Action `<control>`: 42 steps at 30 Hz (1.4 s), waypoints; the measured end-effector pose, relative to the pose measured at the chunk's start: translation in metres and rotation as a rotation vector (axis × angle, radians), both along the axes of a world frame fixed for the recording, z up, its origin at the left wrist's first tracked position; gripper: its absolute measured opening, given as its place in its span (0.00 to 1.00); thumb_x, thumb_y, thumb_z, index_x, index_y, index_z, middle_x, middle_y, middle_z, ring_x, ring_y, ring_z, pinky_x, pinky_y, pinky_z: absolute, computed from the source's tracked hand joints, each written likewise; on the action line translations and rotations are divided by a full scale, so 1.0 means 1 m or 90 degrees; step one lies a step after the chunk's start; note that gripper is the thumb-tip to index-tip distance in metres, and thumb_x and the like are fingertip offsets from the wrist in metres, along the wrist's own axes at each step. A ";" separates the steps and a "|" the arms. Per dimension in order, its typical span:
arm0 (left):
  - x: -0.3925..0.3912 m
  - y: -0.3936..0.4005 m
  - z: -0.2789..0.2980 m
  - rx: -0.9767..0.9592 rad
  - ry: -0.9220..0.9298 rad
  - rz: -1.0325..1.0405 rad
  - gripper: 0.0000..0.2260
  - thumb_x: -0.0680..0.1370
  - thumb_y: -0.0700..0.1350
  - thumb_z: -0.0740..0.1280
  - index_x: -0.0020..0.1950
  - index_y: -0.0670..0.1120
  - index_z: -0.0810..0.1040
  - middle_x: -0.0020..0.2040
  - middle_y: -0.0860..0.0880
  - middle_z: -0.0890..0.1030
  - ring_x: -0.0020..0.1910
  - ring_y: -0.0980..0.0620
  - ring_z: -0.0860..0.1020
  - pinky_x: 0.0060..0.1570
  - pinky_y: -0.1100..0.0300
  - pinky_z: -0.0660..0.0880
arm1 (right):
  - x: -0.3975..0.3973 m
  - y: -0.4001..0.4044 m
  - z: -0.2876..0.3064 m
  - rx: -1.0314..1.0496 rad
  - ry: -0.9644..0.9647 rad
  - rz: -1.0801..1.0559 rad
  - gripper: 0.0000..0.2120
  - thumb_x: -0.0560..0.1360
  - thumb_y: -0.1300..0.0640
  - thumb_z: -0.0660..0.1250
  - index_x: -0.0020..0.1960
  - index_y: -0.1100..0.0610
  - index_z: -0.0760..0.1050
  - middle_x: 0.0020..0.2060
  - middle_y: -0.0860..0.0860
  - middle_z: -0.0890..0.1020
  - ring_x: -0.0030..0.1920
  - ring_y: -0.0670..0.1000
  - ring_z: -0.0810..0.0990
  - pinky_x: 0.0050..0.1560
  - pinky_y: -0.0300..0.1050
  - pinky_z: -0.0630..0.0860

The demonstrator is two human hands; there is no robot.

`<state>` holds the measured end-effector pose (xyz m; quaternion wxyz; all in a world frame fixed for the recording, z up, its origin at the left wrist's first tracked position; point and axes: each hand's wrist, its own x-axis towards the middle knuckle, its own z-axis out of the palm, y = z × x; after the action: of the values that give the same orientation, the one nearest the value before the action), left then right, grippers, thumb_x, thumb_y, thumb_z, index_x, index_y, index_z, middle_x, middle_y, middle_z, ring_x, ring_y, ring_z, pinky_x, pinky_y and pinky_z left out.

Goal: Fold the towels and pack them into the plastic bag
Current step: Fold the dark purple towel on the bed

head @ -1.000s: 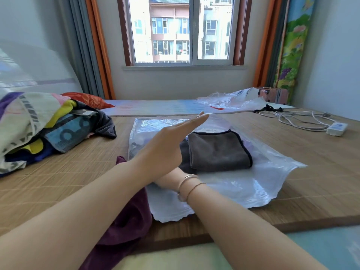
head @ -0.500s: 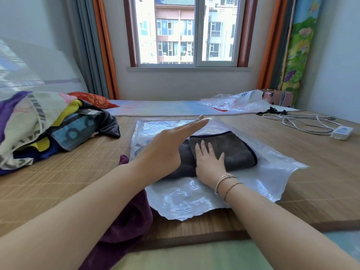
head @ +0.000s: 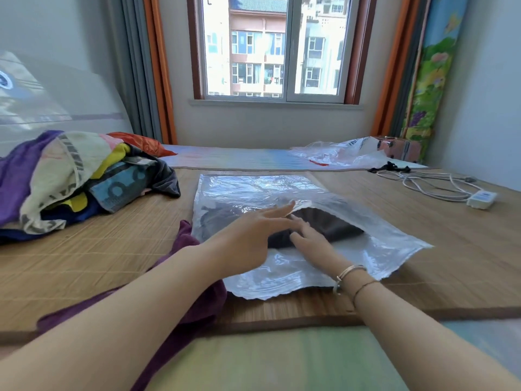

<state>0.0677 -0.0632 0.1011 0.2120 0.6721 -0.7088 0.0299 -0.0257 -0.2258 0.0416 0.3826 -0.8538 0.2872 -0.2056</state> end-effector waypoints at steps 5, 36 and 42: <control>-0.026 0.058 -0.005 -0.034 -0.020 0.135 0.29 0.75 0.29 0.57 0.64 0.58 0.76 0.77 0.60 0.58 0.78 0.58 0.49 0.76 0.49 0.45 | -0.038 0.102 -0.011 0.001 -0.221 -0.054 0.14 0.74 0.63 0.59 0.57 0.52 0.76 0.45 0.50 0.80 0.33 0.43 0.73 0.34 0.32 0.68; -0.033 0.230 -0.102 -0.156 0.443 0.295 0.18 0.75 0.56 0.69 0.33 0.44 0.75 0.30 0.54 0.73 0.30 0.61 0.71 0.33 0.67 0.65 | -0.003 0.246 -0.037 0.434 -0.246 0.023 0.08 0.76 0.59 0.68 0.53 0.61 0.76 0.33 0.51 0.76 0.25 0.45 0.71 0.24 0.37 0.65; -0.026 0.224 -0.096 -0.198 0.762 0.408 0.16 0.75 0.58 0.67 0.56 0.49 0.73 0.52 0.53 0.79 0.46 0.54 0.82 0.46 0.62 0.76 | -0.025 0.265 -0.027 0.562 -0.301 0.233 0.14 0.70 0.67 0.66 0.56 0.69 0.76 0.44 0.61 0.79 0.42 0.57 0.78 0.41 0.47 0.76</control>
<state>0.0417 0.1612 0.0046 0.6406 0.7112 -0.2241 -0.1835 -0.0509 0.0395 0.0142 0.7895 -0.5778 0.0986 -0.1819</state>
